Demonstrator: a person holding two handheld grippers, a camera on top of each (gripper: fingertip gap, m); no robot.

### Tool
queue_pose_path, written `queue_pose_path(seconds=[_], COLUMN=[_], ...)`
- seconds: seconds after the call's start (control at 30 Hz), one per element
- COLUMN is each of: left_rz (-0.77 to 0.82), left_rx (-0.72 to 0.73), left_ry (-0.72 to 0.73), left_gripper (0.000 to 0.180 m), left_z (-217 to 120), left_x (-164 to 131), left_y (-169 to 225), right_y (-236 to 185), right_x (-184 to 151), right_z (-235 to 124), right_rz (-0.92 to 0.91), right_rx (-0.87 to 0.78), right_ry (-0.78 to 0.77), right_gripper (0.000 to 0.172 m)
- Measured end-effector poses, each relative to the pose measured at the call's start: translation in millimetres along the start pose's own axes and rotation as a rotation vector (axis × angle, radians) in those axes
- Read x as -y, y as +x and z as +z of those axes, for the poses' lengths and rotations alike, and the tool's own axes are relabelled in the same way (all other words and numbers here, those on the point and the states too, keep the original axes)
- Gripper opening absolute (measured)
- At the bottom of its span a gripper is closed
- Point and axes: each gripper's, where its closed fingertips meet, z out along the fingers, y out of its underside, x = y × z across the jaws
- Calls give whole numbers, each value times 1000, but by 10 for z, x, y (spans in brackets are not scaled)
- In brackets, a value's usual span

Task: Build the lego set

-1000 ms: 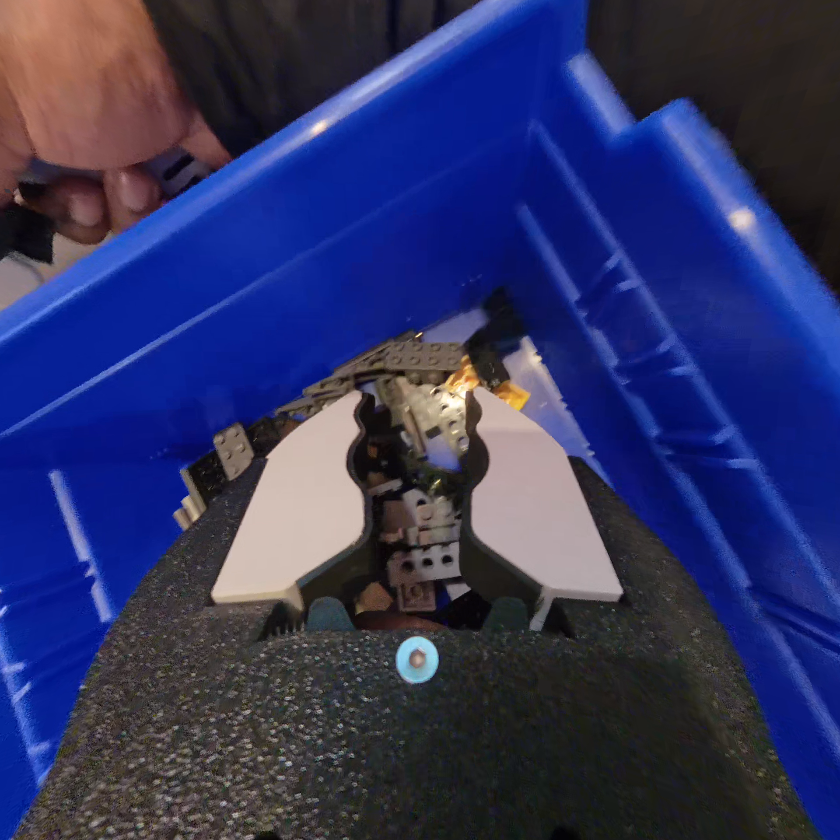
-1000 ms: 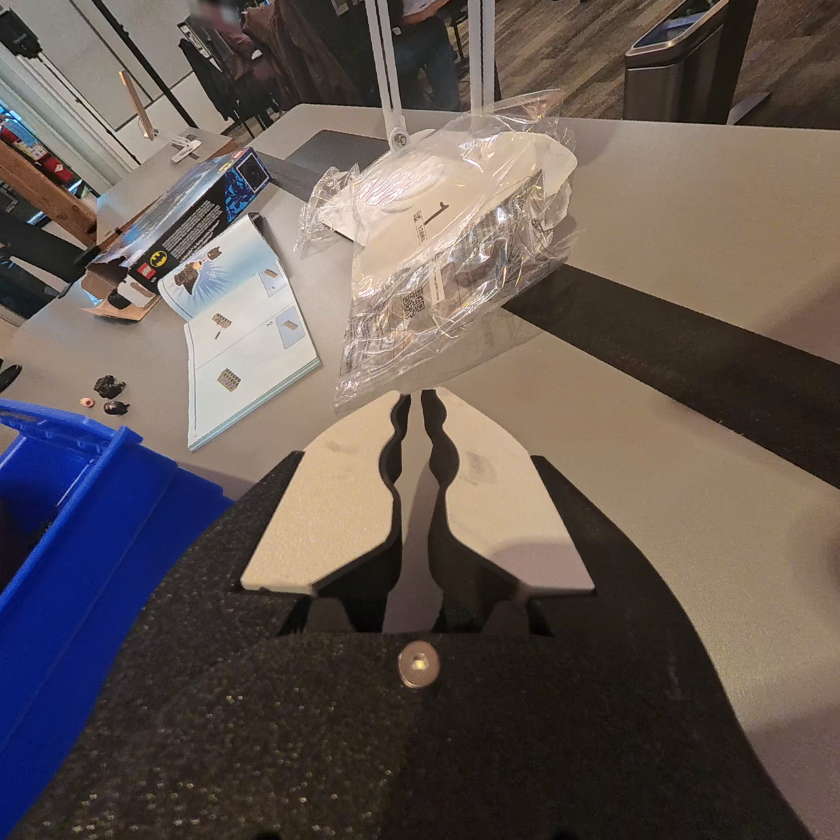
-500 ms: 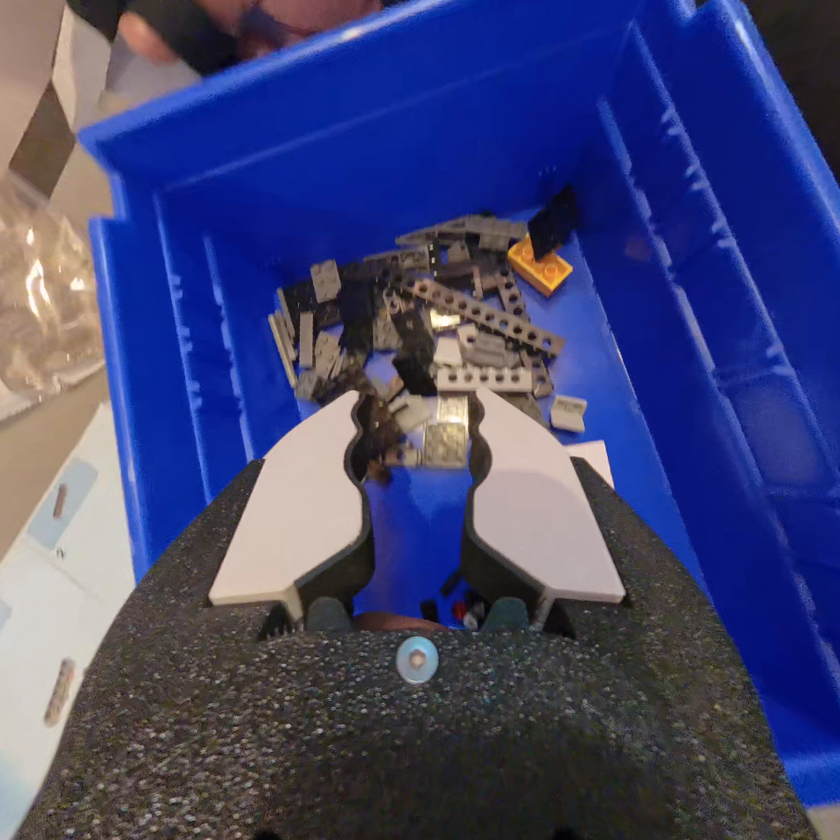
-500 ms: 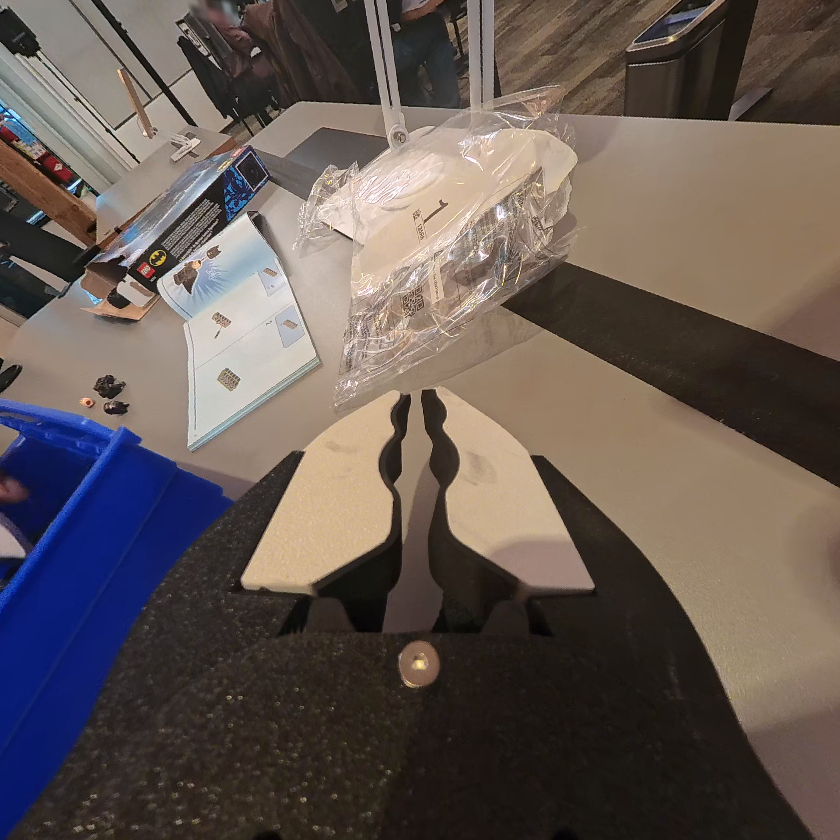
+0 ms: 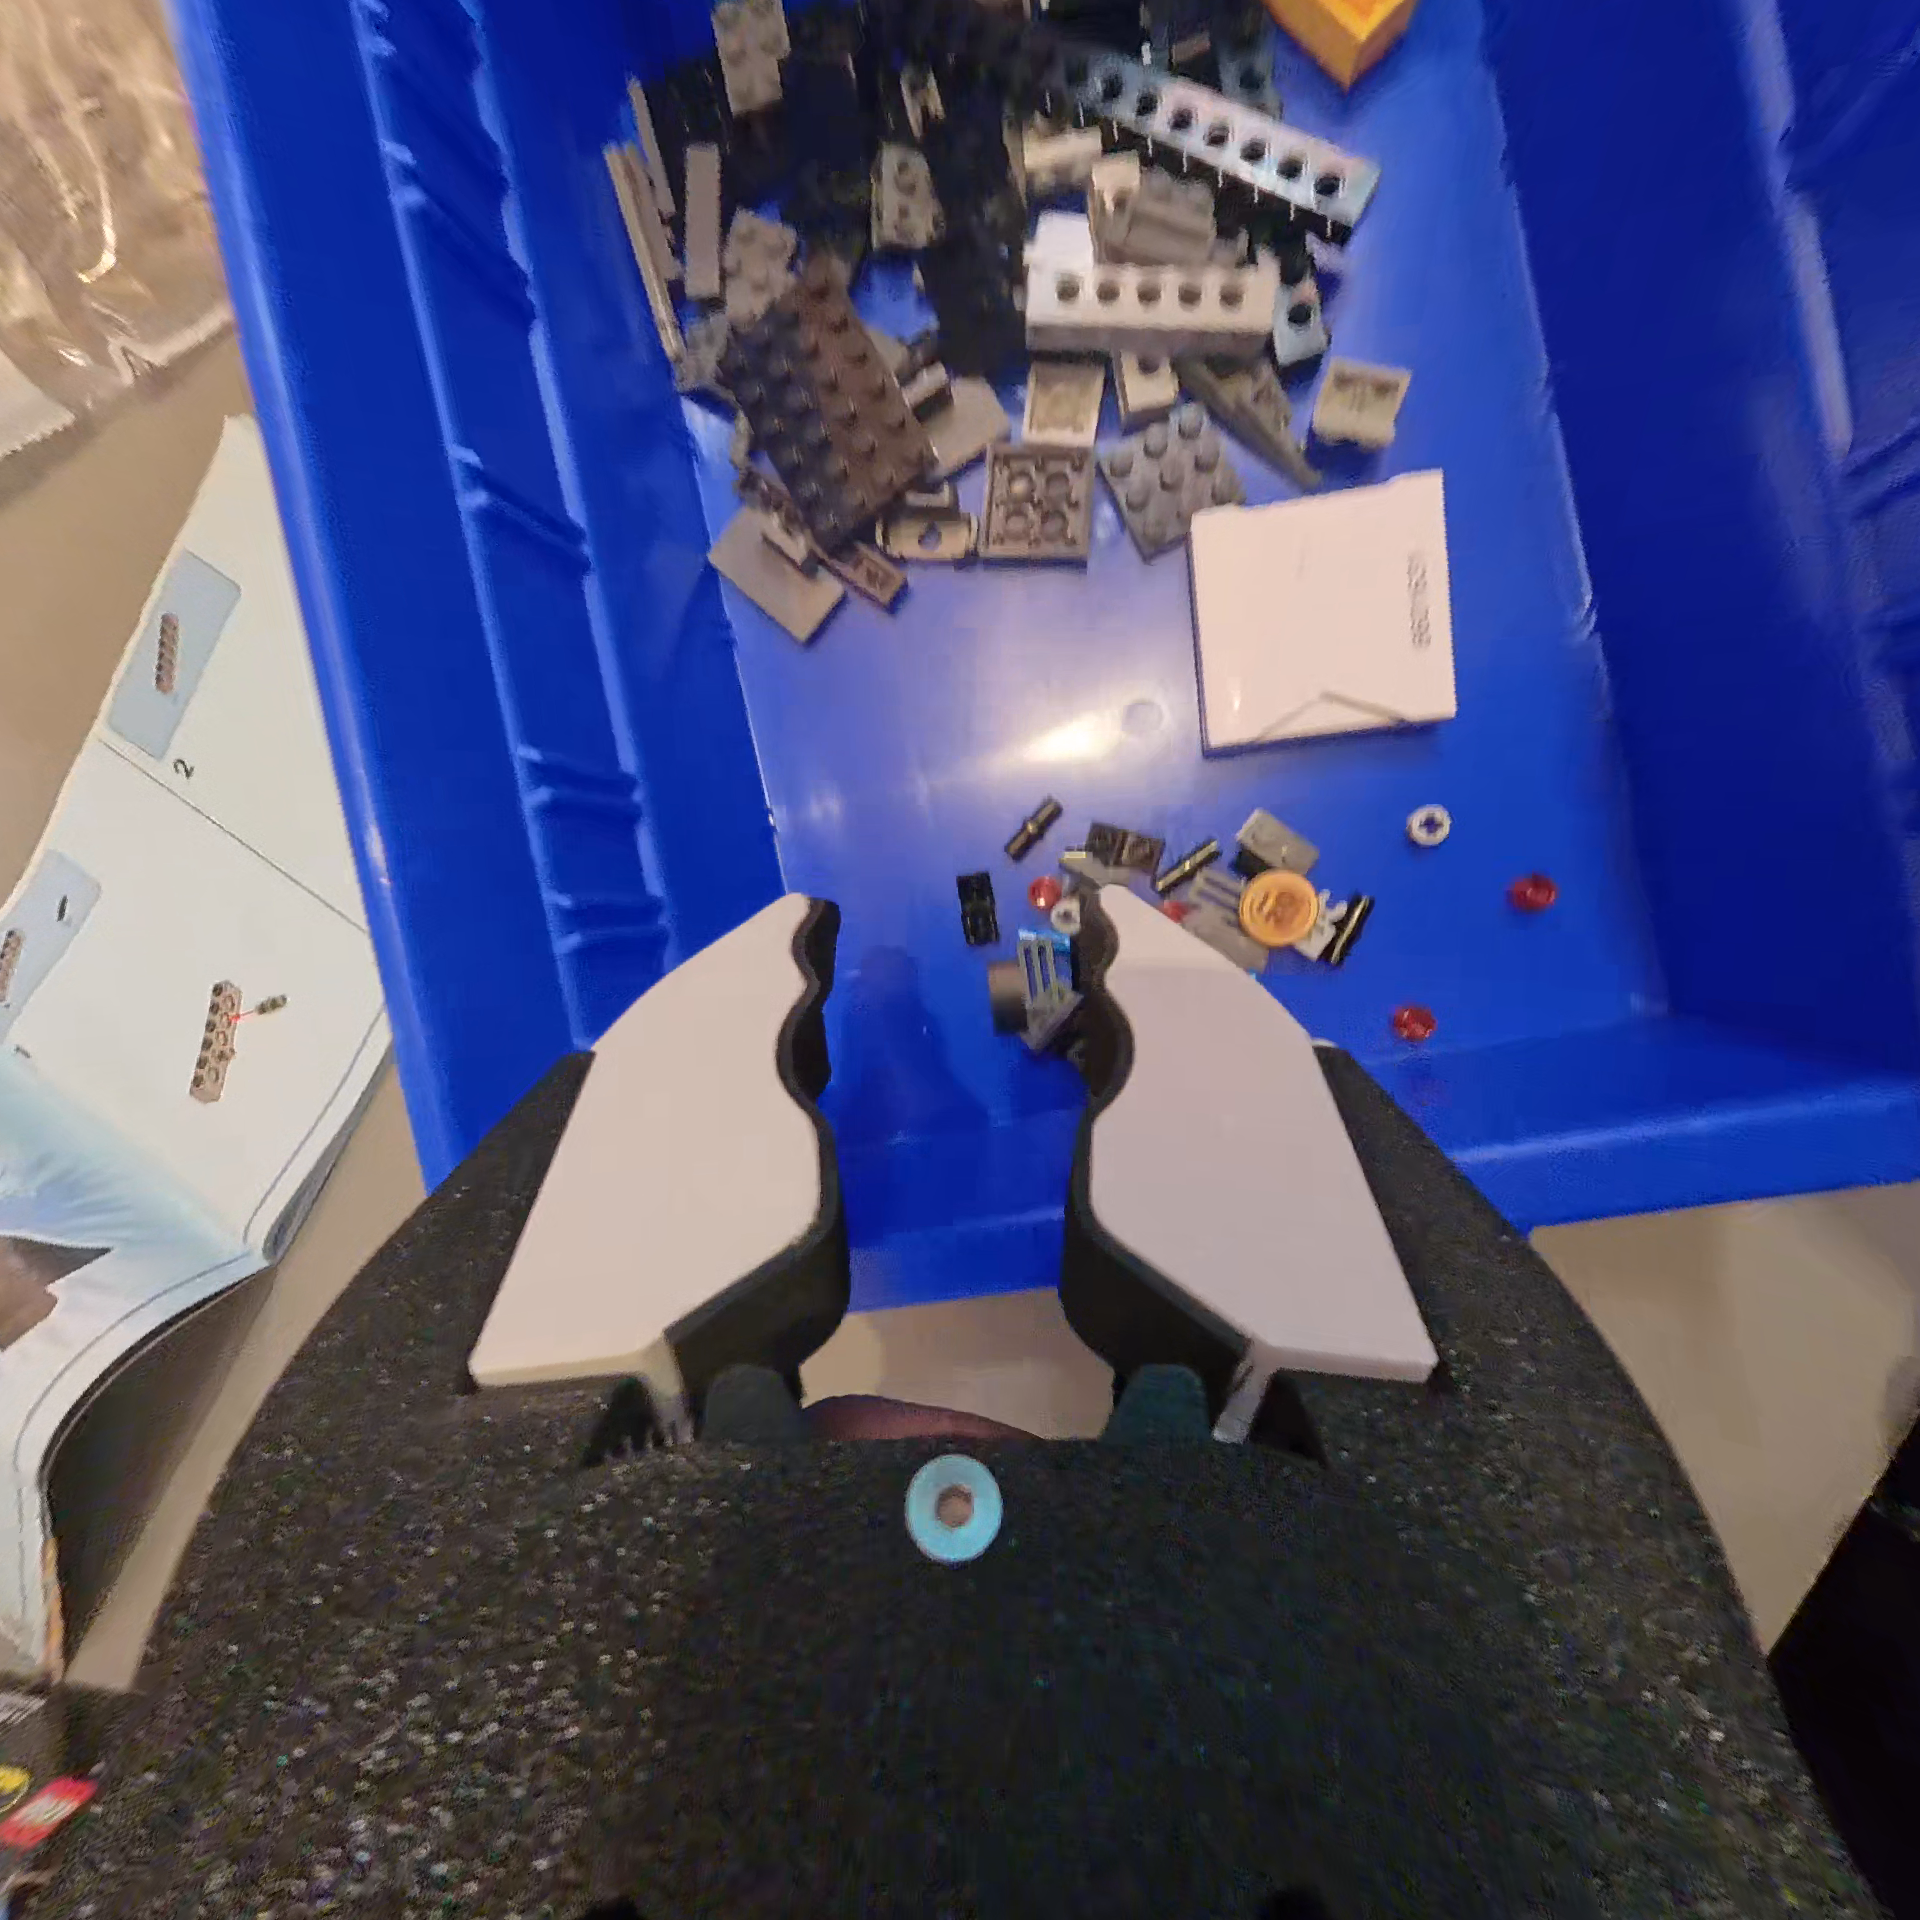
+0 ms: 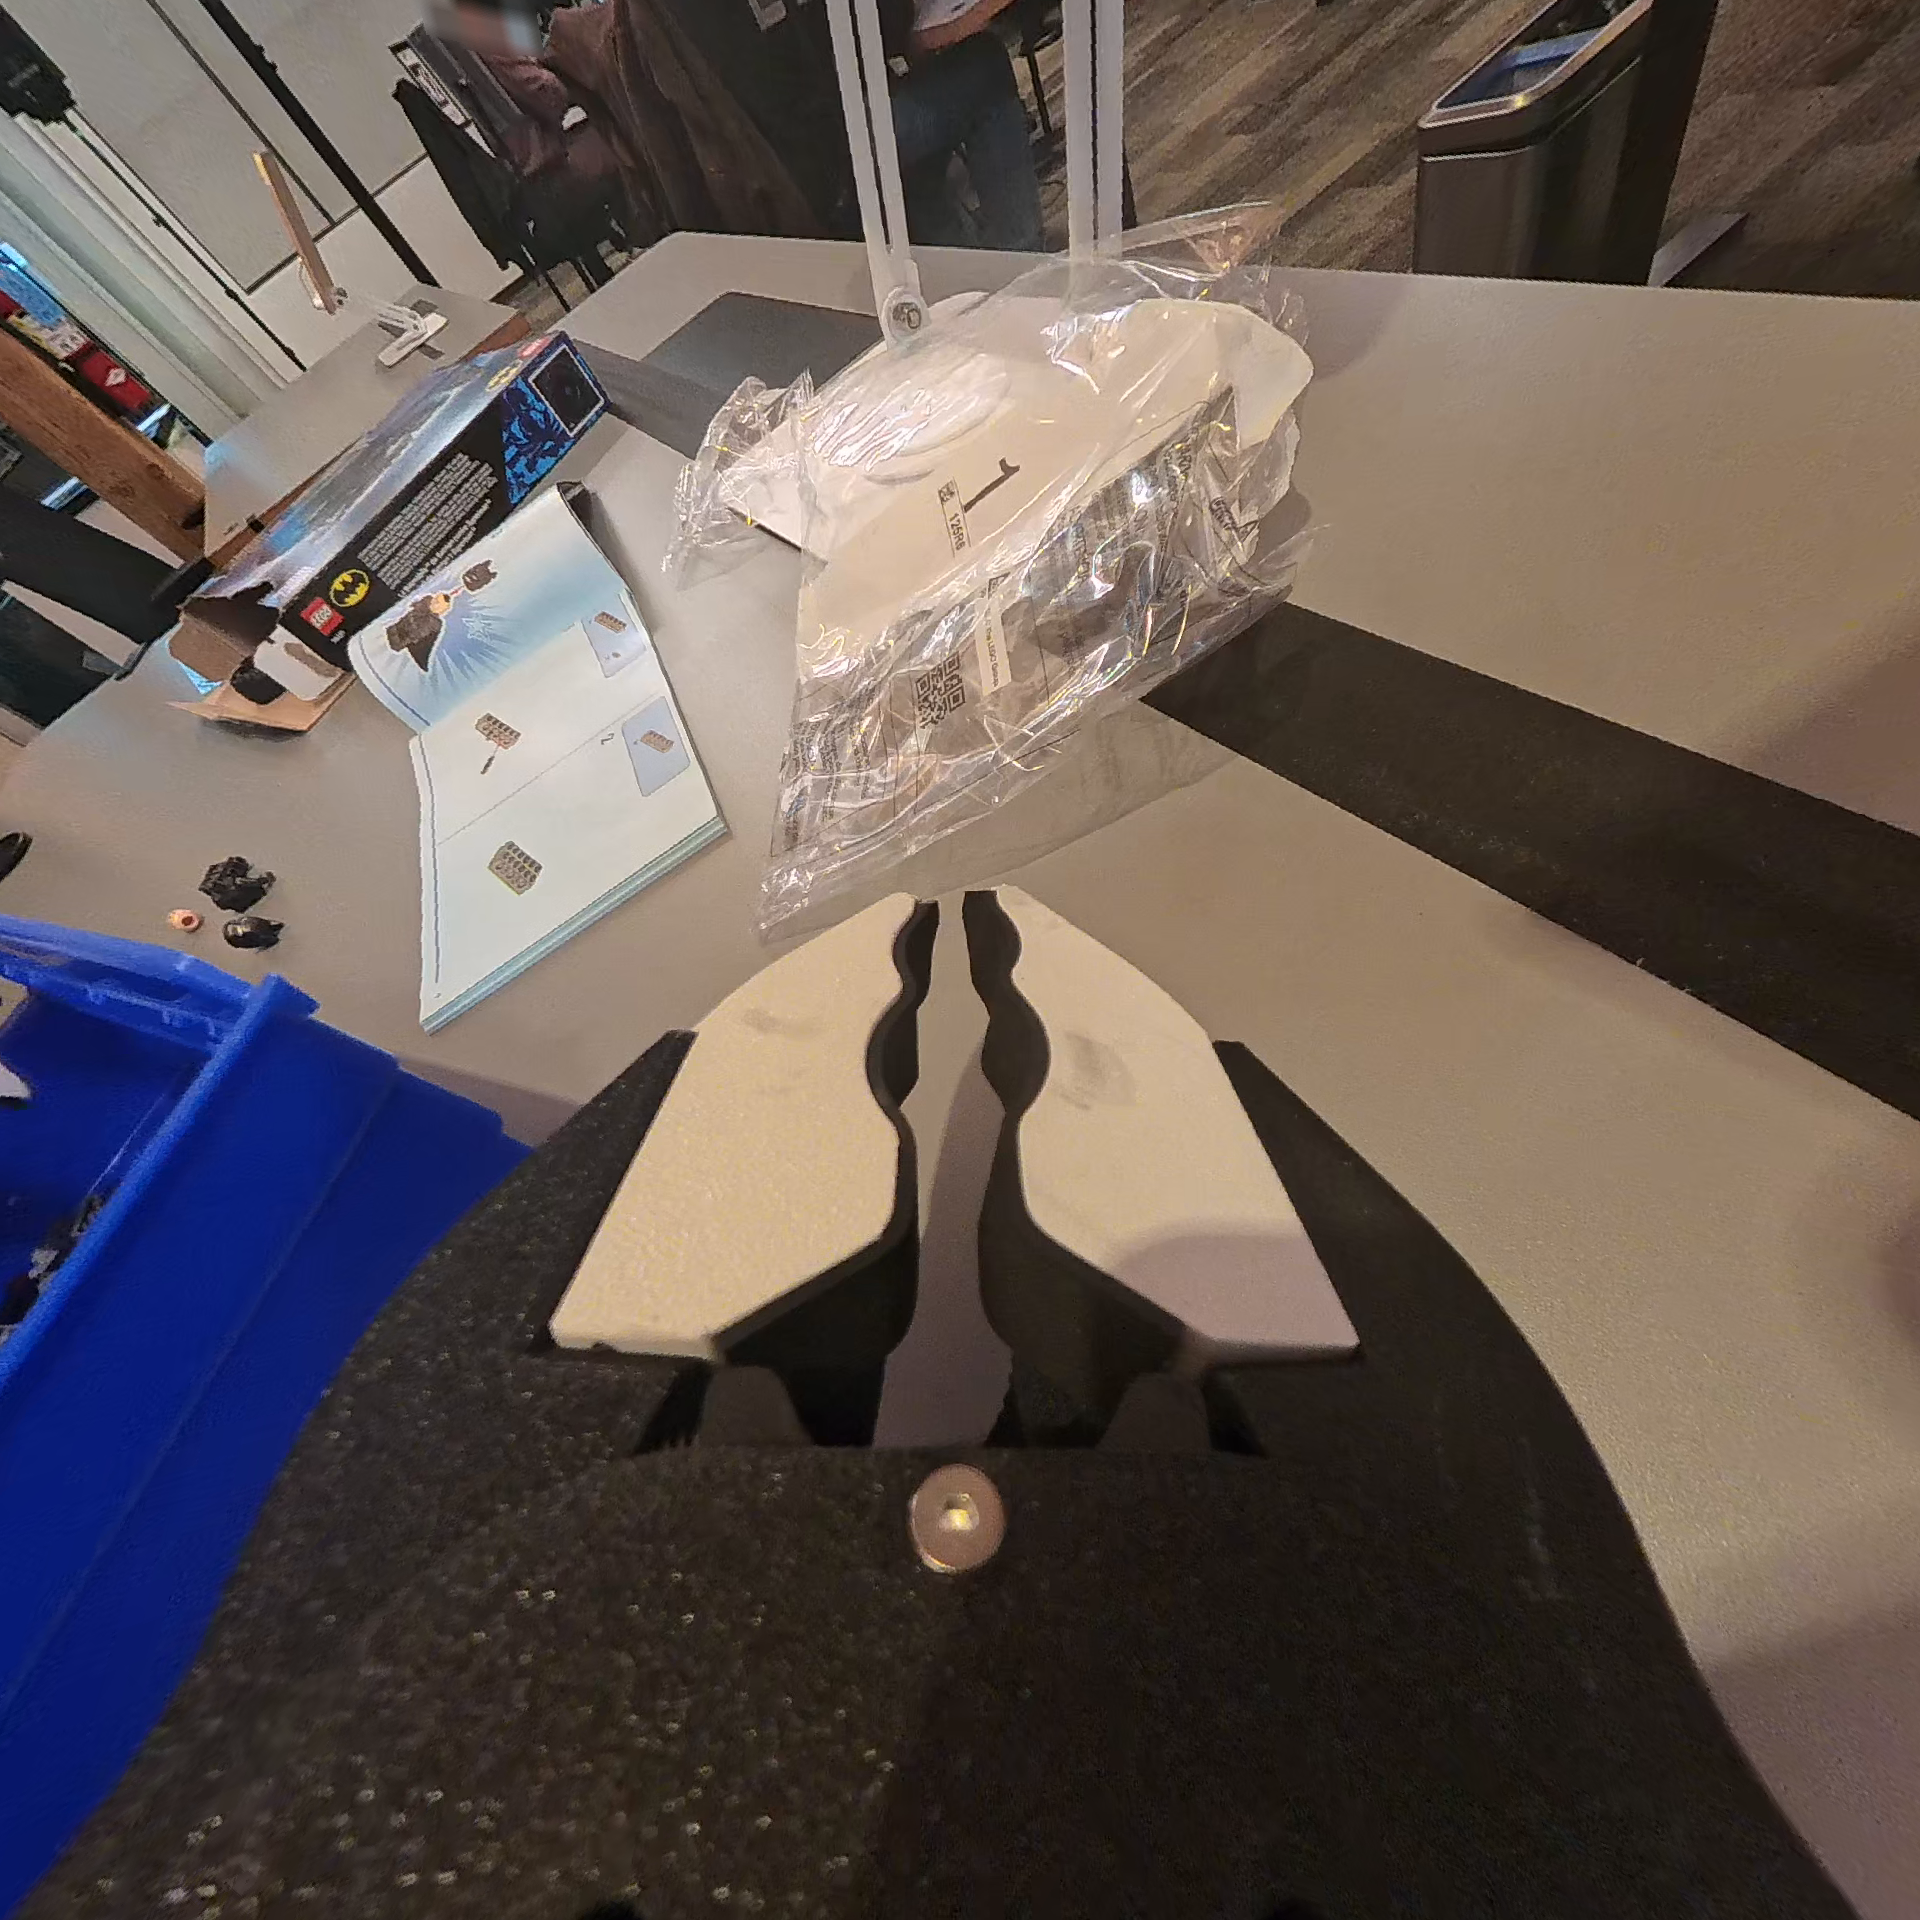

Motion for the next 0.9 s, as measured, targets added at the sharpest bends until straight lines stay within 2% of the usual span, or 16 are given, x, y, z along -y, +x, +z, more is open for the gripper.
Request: queue_pose_path(seconds=[0.1, 0.27, 0.53, 0.77, 0.9], left_rz=[49, 60, 141, 121, 149], left_rx=[-1, -11, -127, -191, -191], left_ry=[-48, -51, -62, 2, -30], left_gripper=[45, 46, 48, 52, 52], left_z=[18, 37, 65, 203, 314], left_x=[-84, -59, -31, 241, 307], left_y=[35, 21, 231, 485, 609], right_y=[1, 1, 0, 0, -2], right_x=[-4, -2, -5, -7, -6], right_z=[4, 2, 5, 7, 5], right_rz=[2, 2, 5, 5, 3], right_rx=[1, 3, 6, 5, 5], right_ry=[-4, -2, -4, -7, -6], right_gripper=[7, 7, 7, 7, 7])
